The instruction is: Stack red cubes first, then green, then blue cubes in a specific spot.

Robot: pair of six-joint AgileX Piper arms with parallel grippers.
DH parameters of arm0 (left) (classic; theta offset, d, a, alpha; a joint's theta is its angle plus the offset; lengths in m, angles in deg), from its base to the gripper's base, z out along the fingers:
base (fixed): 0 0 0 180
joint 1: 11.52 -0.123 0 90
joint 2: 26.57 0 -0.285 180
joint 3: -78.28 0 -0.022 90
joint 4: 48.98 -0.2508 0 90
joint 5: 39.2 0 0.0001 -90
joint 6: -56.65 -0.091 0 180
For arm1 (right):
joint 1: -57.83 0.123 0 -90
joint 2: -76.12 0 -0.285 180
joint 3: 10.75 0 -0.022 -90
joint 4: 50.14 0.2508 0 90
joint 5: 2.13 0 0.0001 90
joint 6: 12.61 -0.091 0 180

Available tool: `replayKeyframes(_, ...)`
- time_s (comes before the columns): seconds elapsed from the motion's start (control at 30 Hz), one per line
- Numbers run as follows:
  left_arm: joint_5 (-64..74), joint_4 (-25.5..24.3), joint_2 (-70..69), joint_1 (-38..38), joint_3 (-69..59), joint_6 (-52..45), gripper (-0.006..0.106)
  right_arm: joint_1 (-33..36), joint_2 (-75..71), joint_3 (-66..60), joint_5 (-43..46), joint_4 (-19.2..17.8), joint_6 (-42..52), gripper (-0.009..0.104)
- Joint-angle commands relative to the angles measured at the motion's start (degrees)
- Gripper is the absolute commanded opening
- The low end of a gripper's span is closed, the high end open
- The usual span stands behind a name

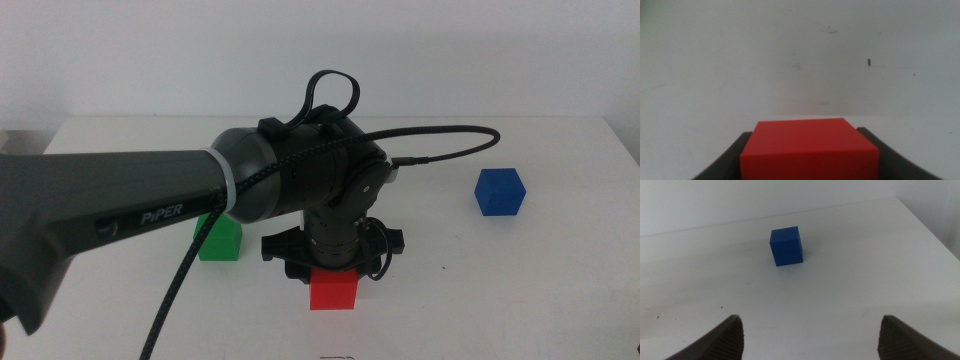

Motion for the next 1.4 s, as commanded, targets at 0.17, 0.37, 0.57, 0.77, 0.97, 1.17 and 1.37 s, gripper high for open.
replayKeyframes(0.17, -1.5, -1.8, -2.5, 0.4, 1.2, 0.7, -0.001, -0.4, -0.8, 0.6, 4.2, -0.7, 0.6, 0.085)
replayKeyframes(0.37, -2.5, -4.5, -2.5, -0.3, 1.6, 0.9, -0.001, -0.4, -0.8, 0.6, 4.2, -0.7, 0.6, 0.085)
replayKeyframes(0.57, -2.5, -5.1, -1.2, -0.9, 4.2, 0.9, -0.001, -0.4, -0.8, 0.6, 4.2, -0.7, 0.6, 0.085)
replayKeyframes(0.77, -3.2, -5.1, 2.7, -0.9, 7.6, 0.7, -0.001, -0.4, -0.8, 0.6, 4.2, -0.7, 0.6, 0.085)
replayKeyframes(0.97, -3.2, -5.4, 5.8, -0.9, 9.8, 0.7, -0.001, -0.4, -0.8, 0.6, 4.2, -0.7, 0.6, 0.085)
replayKeyframes(1.17, -4.3, -6.6, 8.1, -0.9, 10.0, 1.2, -0.001, -0.4, -0.8, 0.6, 4.2, -0.7, 0.6, 0.085)
replayKeyframes(1.37, -6.2, -6.9, 9.1, -0.9, 10.0, 1.3, -0.001, -0.4, -0.8, 0.6, 4.2, -0.7, 0.6, 0.085)
